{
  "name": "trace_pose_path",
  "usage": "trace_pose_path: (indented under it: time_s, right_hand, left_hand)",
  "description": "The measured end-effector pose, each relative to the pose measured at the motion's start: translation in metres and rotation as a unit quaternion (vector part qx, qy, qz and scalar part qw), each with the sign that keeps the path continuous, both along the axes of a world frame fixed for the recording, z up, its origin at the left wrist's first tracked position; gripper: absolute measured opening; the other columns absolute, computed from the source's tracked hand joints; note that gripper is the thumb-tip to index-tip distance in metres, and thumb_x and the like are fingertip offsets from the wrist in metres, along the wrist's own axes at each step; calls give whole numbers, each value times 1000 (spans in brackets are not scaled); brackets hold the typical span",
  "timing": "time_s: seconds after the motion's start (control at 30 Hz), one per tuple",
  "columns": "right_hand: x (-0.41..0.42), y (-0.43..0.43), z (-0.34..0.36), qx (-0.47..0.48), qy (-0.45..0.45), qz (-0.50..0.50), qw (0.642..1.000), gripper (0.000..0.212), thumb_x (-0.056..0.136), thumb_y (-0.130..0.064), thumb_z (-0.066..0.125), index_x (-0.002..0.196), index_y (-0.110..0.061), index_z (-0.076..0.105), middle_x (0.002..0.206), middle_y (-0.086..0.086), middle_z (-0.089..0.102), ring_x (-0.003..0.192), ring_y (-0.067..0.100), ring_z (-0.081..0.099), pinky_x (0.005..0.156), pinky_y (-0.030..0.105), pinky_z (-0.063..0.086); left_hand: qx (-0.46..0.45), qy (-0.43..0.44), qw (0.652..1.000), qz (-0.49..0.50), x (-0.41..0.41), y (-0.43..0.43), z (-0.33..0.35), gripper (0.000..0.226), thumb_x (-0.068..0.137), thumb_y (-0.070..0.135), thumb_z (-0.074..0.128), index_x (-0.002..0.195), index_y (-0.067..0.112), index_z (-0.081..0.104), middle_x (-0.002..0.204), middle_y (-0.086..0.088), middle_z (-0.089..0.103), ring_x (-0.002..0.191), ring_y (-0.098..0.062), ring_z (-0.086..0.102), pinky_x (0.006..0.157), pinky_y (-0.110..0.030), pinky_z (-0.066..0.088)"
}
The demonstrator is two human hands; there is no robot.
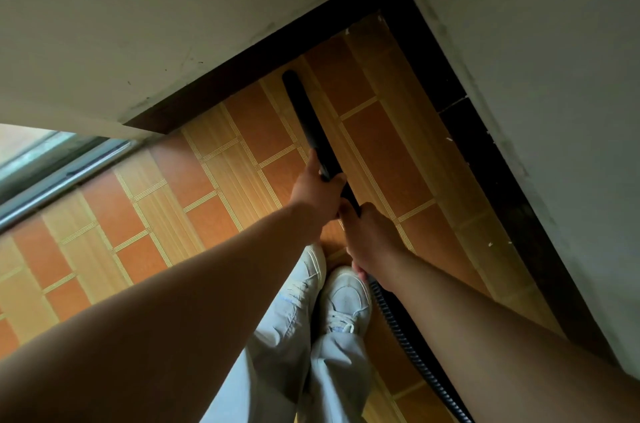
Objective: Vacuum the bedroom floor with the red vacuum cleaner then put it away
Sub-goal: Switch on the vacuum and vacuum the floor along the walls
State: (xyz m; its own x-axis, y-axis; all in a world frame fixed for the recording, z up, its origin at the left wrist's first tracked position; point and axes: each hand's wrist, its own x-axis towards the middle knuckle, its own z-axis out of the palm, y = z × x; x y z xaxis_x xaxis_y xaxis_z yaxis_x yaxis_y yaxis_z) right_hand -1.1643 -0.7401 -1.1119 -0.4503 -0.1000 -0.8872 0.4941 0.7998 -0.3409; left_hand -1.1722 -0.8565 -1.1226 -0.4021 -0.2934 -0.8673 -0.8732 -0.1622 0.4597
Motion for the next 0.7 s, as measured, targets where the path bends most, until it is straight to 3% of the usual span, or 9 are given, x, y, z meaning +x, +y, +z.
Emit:
trace_pose_path:
  time_s: [0.1, 0.23, 0.4, 0.53, 0.7]
  right_hand:
    - [-10, -10, 0, -25, -29, -41, 998, 51, 105, -56, 35, 114, -8, 52, 79, 12, 64, 45, 22, 56, 43, 27, 44]
    - [0, -7, 10, -27, -46, 1, 999, 51, 105, -55, 33, 113, -10, 53, 84, 13, 66, 45, 23, 59, 39, 25, 43]
    - [25, 17, 11, -8, -17, 35, 999, 54, 104, -60, 31, 113, -12, 54, 95, 12, 68, 73, 31, 68, 67, 44, 61]
    - [12, 24, -3, 1, 10, -19, 1000, 58, 100, -65, 31, 105, -13, 55, 86, 12, 69, 62, 27, 64, 61, 43, 58]
    - [-20, 16, -15, -17, 20, -38, 999, 57, 103, -59, 32, 108, -7, 55, 73, 13, 60, 40, 19, 52, 49, 32, 46]
  left_hand:
    - [-16, 4, 1000, 4, -9, -6, 1, 73, 102, 15, 58, 158, 43, 20, 119, -7, 67, 85, -16, 69, 66, -34, 63]
    - [-13, -6, 1000, 15, 11, -5, 5, 74, 102, 14, 57, 158, 43, 20, 118, -10, 70, 91, -22, 72, 74, -43, 64]
    - [-9, -8, 999, -30, 25, 13, 8, 76, 103, 16, 57, 159, 42, 12, 114, -9, 70, 88, -20, 72, 68, -37, 63]
    - [-2, 7, 999, -33, 4, 24, 1, 76, 102, 14, 57, 157, 47, 18, 114, -8, 71, 84, -18, 73, 73, -40, 64]
    - [9, 25, 1000, 0, -28, 17, -6, 75, 102, 11, 57, 158, 46, 21, 128, -9, 66, 82, -11, 68, 55, -25, 59]
